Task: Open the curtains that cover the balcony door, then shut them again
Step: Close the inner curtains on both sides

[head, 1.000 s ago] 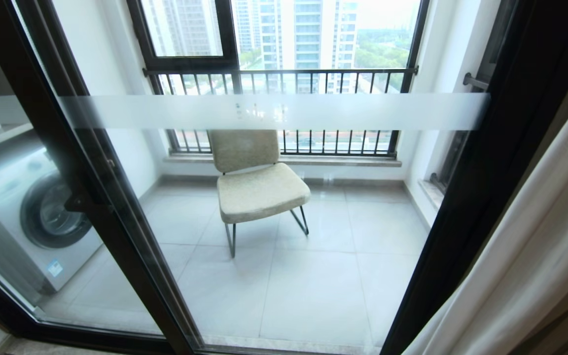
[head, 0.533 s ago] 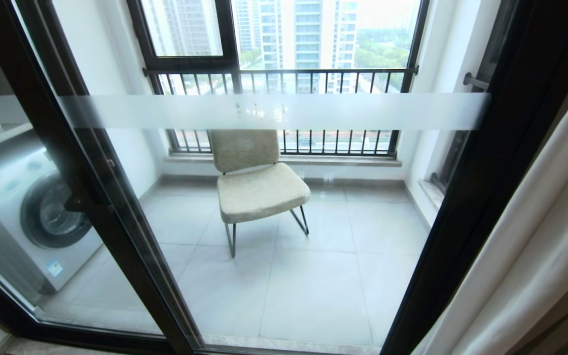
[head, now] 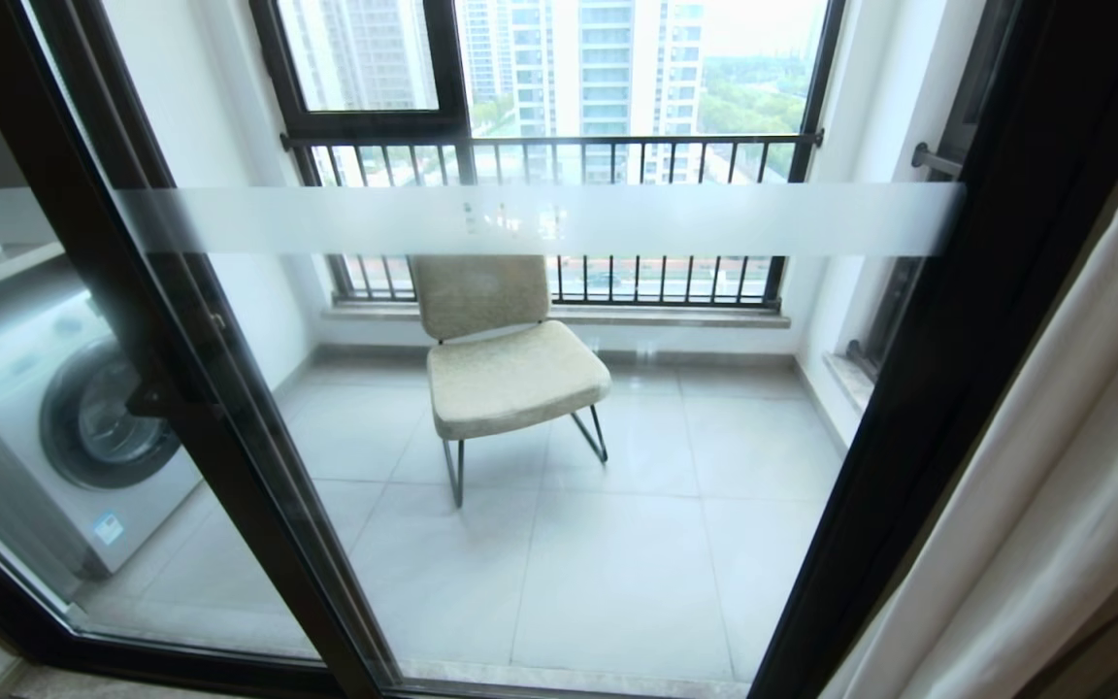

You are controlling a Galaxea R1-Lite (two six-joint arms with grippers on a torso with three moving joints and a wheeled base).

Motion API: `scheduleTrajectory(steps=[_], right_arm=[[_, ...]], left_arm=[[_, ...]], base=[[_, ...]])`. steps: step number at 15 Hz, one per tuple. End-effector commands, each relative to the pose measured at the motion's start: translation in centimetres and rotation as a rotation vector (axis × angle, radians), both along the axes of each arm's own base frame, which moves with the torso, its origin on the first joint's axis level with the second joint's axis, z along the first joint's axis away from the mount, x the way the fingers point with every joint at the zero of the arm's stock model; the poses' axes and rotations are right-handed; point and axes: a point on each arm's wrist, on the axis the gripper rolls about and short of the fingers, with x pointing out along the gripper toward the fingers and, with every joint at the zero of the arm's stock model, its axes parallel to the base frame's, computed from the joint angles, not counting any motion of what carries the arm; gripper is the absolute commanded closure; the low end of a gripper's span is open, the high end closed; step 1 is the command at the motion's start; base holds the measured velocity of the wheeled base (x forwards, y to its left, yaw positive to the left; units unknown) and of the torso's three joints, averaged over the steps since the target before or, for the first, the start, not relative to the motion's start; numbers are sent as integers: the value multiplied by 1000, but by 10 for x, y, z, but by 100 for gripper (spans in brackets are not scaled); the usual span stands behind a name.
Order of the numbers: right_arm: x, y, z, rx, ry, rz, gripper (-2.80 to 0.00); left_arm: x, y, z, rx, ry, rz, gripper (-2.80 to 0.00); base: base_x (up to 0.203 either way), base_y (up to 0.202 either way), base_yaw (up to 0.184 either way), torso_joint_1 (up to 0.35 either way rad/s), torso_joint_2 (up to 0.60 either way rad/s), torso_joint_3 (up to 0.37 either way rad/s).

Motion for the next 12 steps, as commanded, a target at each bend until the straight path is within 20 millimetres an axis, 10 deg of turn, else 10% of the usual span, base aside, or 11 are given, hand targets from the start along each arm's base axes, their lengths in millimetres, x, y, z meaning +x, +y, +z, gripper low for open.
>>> scheduleTrajectory(steps=[1, 12], right_arm=[[1, 0, -1, 0, 2, 1, 0], [2, 0, -7, 1, 17, 2, 0]], left_arm=[[0, 0, 0, -1, -1, 2, 0], [0, 0, 0, -2, 0, 0, 0]], base=[[0, 0, 0, 0, 0, 0], [-1, 92, 1, 1, 1, 1]])
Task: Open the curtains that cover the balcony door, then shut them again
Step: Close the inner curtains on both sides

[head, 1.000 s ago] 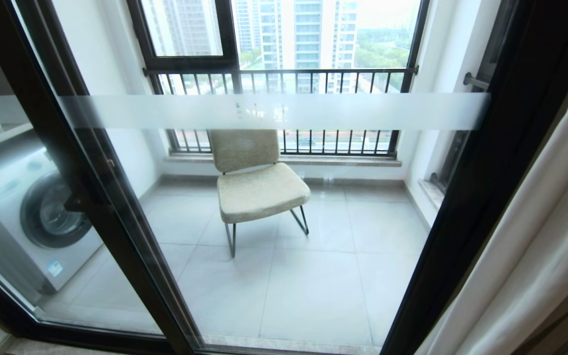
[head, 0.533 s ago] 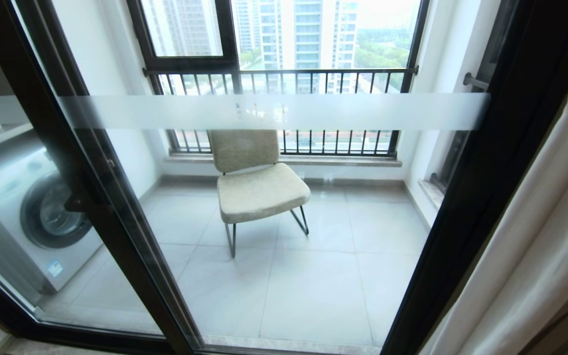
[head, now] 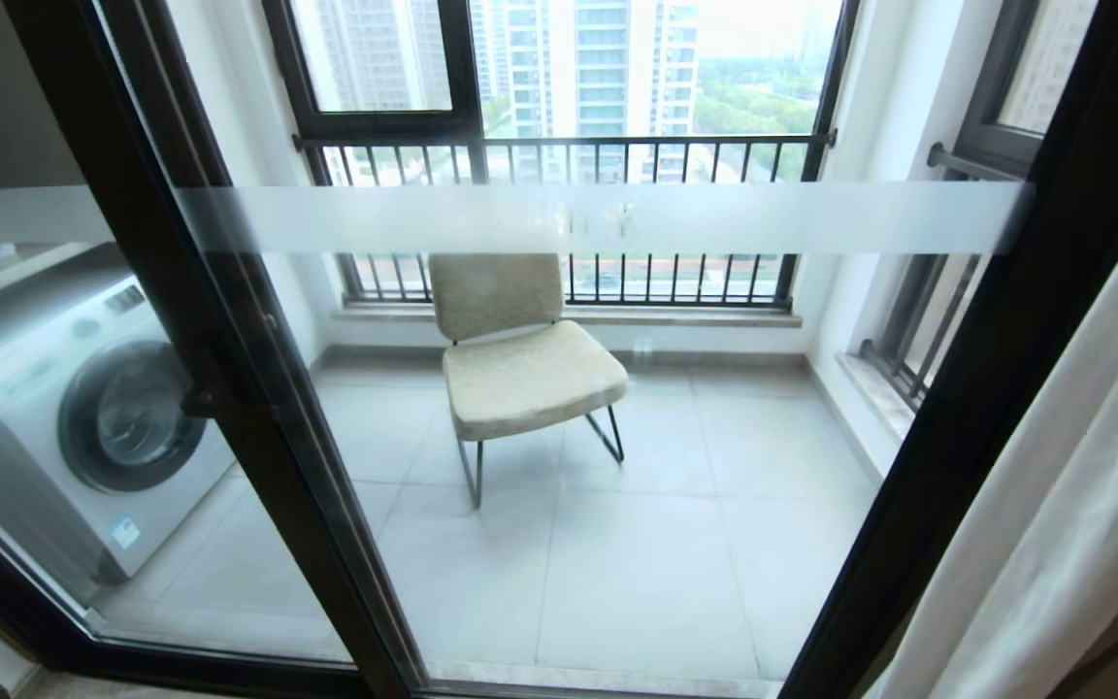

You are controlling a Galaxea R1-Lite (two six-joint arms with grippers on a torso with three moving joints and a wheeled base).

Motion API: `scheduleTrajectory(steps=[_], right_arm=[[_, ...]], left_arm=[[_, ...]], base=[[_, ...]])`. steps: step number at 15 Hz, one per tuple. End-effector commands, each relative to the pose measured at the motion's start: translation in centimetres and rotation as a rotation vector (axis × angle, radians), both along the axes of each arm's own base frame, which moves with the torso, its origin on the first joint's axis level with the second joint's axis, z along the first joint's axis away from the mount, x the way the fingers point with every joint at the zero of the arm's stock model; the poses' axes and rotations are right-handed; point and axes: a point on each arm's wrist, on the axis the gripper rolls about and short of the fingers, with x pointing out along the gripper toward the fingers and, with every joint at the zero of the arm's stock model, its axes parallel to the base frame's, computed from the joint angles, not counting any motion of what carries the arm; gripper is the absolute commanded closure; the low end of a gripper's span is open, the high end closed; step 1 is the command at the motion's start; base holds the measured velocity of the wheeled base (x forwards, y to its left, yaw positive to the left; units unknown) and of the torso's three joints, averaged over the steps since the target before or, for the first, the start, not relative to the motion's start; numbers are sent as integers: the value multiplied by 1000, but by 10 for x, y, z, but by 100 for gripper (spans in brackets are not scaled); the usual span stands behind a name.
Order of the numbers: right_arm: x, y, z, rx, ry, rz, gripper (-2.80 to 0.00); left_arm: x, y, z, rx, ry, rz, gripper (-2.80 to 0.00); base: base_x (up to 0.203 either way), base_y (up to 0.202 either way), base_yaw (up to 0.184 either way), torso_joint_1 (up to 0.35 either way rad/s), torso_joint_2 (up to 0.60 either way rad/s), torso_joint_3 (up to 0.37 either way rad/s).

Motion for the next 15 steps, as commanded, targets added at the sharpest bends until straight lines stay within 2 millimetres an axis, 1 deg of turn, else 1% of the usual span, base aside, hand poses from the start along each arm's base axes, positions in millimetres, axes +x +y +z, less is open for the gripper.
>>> scheduleTrajectory(steps=[1, 3, 7, 12, 15], right_arm=[[0, 0, -2, 1, 4, -8, 0], [1, 2, -2, 14, 3, -65, 0], [0, 2, -5, 22, 12, -65, 0], [-2, 3, -3, 17, 0, -66, 0], [1, 2, -4, 17, 7, -64, 0]], left_arm=[[0, 0, 0, 0, 1, 2, 0], [0, 0, 0, 0, -1, 2, 0], [0, 0, 0, 0, 0, 2, 0], [0, 0, 0, 0, 1, 2, 0], [0, 0, 0, 0, 0, 2, 0]], base=[[0, 193, 0, 6, 2, 4], [0, 196, -1, 4, 0, 3], [0, 191, 0, 3, 3, 3], [0, 195, -1, 3, 2, 1], [0, 174, 1, 4, 4, 3]])
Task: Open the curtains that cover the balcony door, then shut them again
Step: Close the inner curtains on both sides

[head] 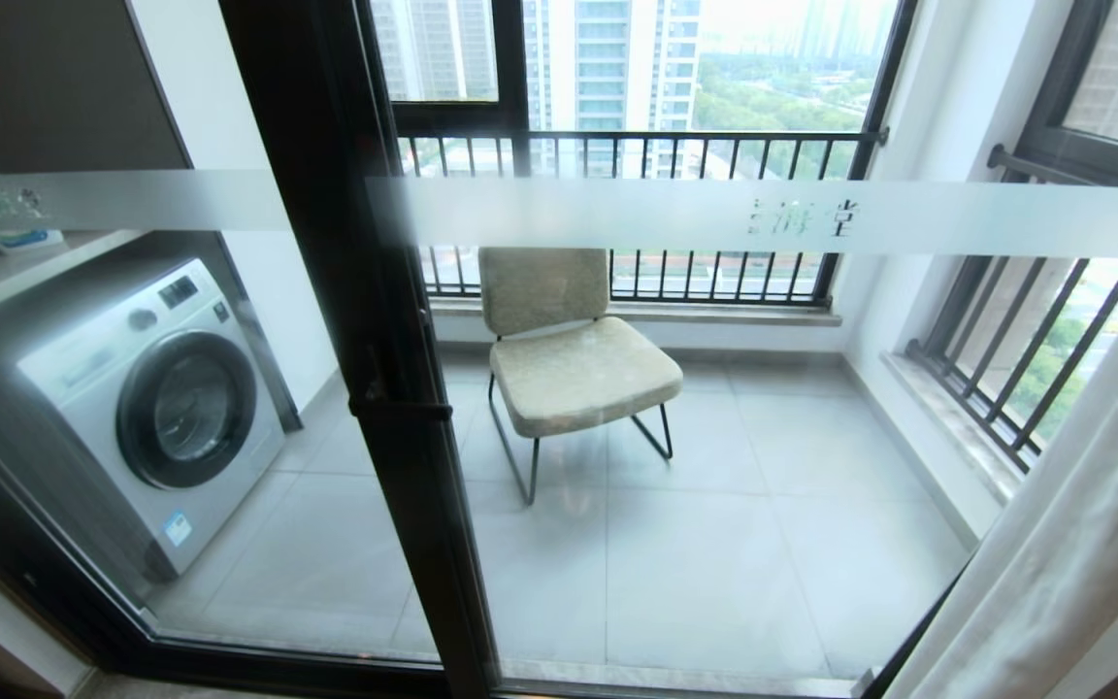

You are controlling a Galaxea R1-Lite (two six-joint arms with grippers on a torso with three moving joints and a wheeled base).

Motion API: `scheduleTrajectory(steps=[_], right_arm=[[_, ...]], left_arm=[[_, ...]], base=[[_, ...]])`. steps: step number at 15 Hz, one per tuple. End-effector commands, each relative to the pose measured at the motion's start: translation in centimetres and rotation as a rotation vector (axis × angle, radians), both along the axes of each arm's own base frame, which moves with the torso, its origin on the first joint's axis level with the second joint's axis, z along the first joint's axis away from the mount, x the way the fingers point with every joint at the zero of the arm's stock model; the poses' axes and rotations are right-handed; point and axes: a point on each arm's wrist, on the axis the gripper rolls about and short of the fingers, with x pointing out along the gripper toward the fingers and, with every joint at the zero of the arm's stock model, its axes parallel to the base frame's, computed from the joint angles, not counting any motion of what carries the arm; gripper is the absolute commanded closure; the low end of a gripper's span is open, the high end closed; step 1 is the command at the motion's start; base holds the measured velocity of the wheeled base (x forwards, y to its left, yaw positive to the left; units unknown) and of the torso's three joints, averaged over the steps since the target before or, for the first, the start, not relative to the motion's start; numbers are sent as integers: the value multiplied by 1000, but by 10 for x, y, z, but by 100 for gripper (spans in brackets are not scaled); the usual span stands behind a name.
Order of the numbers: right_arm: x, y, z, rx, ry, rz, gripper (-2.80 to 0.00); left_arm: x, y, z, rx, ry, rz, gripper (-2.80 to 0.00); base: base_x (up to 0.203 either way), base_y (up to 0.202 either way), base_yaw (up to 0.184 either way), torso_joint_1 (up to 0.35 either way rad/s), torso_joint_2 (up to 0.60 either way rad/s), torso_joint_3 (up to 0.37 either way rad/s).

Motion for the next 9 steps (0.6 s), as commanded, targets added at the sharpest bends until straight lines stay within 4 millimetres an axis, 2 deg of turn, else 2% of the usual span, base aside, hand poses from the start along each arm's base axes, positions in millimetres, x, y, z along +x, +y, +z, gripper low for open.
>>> scheduleTrajectory(steps=[1, 9], right_arm=[[4, 0, -1, 0, 9, 0, 0], [19, 3, -1, -4, 10, 24, 0]], left_arm=[[0, 0, 0, -1, -2, 1, 0], [0, 0, 0, -1, 0, 0, 0]], base=[[0, 202, 1, 8, 6, 1], [0, 191, 0, 1, 3, 4]])
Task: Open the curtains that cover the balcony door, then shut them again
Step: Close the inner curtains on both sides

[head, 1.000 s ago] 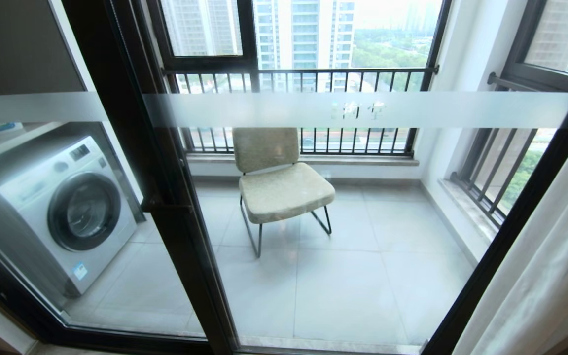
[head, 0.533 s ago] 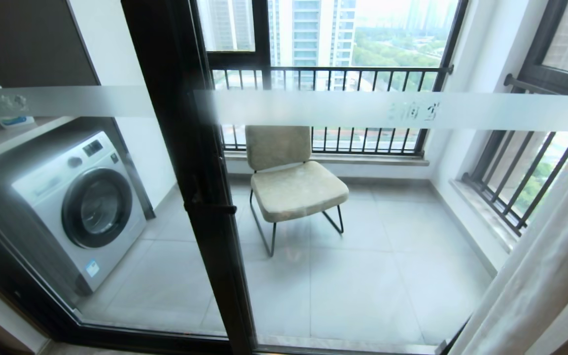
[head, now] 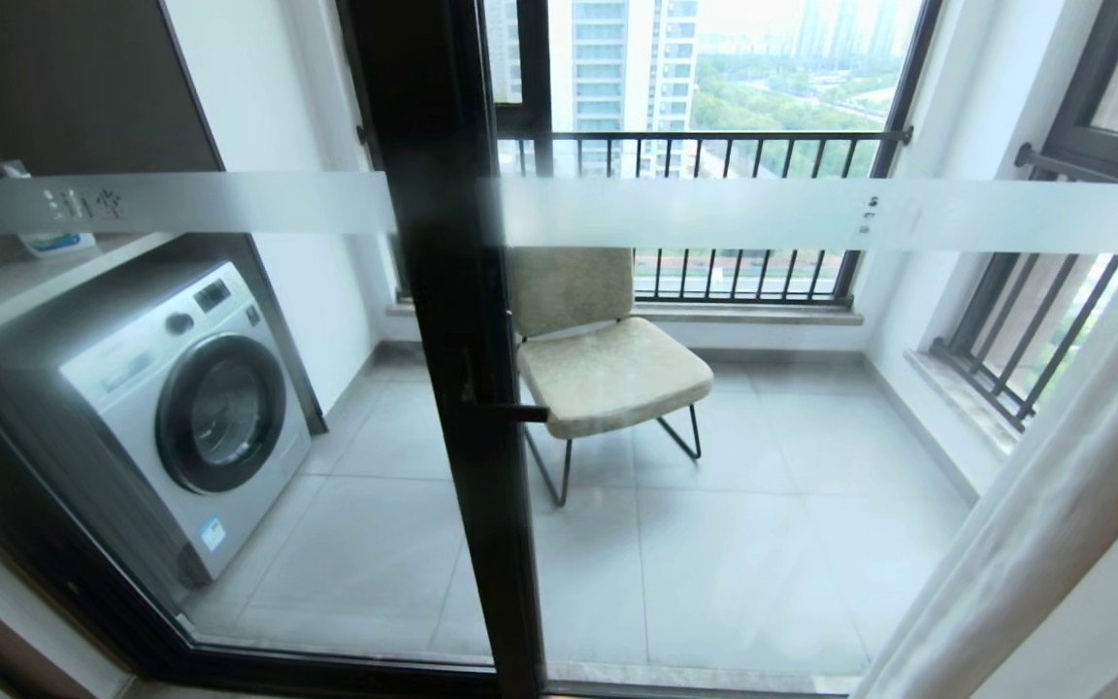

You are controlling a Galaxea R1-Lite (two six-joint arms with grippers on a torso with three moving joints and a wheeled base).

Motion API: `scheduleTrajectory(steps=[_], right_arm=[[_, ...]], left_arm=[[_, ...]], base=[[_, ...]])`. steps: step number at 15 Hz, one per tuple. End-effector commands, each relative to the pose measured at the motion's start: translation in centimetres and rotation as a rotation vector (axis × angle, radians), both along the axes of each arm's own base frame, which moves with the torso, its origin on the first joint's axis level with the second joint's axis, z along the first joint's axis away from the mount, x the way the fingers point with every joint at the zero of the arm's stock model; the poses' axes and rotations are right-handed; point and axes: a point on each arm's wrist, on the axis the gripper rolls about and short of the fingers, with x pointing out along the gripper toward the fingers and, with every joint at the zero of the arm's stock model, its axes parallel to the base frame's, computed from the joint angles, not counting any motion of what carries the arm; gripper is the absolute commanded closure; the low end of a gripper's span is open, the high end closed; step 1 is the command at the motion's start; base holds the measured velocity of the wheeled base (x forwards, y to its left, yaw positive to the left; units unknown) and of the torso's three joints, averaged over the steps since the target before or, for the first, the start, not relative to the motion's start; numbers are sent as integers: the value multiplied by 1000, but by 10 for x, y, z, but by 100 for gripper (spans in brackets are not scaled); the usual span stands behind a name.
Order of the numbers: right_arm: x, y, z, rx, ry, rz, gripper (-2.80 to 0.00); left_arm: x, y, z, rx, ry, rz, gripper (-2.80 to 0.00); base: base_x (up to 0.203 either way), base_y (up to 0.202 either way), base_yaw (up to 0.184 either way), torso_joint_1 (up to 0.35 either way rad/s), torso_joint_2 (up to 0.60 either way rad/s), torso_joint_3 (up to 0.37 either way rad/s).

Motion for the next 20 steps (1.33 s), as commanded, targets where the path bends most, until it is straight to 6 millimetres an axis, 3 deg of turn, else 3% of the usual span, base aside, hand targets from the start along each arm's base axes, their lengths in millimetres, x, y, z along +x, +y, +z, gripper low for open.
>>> scheduleTrajectory(steps=[1, 15, 20], right_arm=[[5, 1, -1, 0, 8, 5, 0], [27, 6, 2, -35, 0, 33, 0], [31, 16, 2, -36, 3, 79, 0]], left_arm=[[0, 0, 0, -1, 0, 1, 0], [0, 0, 0, -1, -1, 2, 0], [0, 0, 0, -1, -1, 2, 0]], base=[[0, 187, -1, 2, -2, 2], [0, 192, 0, 1, 2, 2], [0, 193, 1, 2, 1, 0]])
